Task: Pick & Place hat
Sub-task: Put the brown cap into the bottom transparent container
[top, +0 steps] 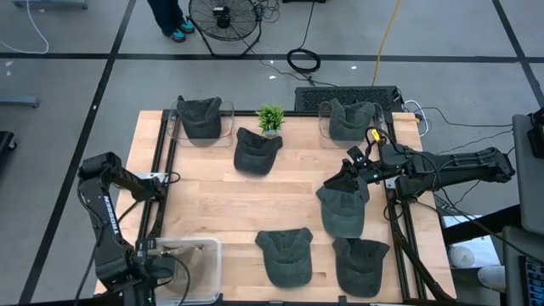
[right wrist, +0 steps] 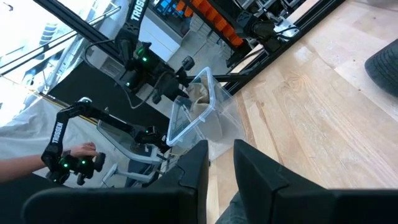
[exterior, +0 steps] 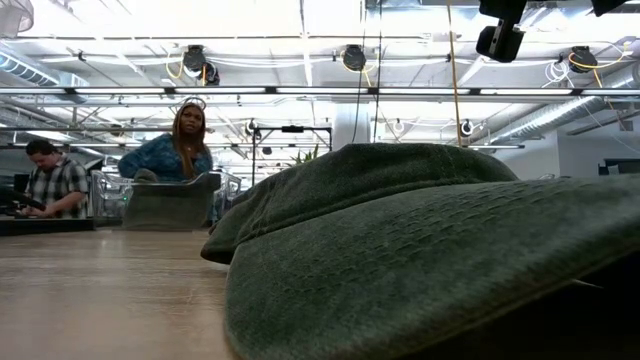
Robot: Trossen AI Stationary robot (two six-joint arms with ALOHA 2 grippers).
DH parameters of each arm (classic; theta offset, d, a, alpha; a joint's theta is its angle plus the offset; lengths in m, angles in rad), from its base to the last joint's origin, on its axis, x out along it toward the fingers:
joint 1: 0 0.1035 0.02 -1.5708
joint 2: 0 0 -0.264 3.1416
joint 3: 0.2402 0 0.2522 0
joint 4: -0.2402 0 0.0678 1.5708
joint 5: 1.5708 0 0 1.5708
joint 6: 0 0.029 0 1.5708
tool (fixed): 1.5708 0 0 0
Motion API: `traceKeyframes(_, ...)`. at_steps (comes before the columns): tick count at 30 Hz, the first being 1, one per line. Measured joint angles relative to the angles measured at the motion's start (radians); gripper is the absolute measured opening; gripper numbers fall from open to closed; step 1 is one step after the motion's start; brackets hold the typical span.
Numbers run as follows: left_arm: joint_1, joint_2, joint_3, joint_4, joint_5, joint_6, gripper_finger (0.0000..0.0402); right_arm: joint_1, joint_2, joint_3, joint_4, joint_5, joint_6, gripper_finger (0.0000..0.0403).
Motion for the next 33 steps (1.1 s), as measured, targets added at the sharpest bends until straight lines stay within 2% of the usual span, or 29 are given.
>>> traceKeyframes(6, 0.001, 0.000, 0.024, -0.005, 0.048, 0.004, 0.0156, 0.000, 0.000, 0.000, 0.000, 0.001, -0.001, 0.0063)
traceKeyframes(11, 0.002, 0.001, 0.091, -0.062, 0.061, 0.009, 0.0155, 0.000, 0.000, 0.000, 0.000, 0.004, -0.004, 0.0063)
traceKeyframes(17, 0.003, 0.001, 0.206, -0.158, 0.026, -0.010, 0.0122, 0.000, 0.000, 0.000, 0.000, 0.004, -0.004, 0.0063)
traceKeyframes(22, 0.003, 0.001, 0.271, -0.176, -0.034, -0.060, 0.0094, 0.000, 0.000, 0.000, 0.000, 0.004, -0.002, 0.0063)
traceKeyframes(33, 0.003, 0.001, 0.283, -0.190, -0.066, -0.133, 0.0020, 0.000, 0.027, 0.000, 0.007, -0.013, 0.028, 0.0063)
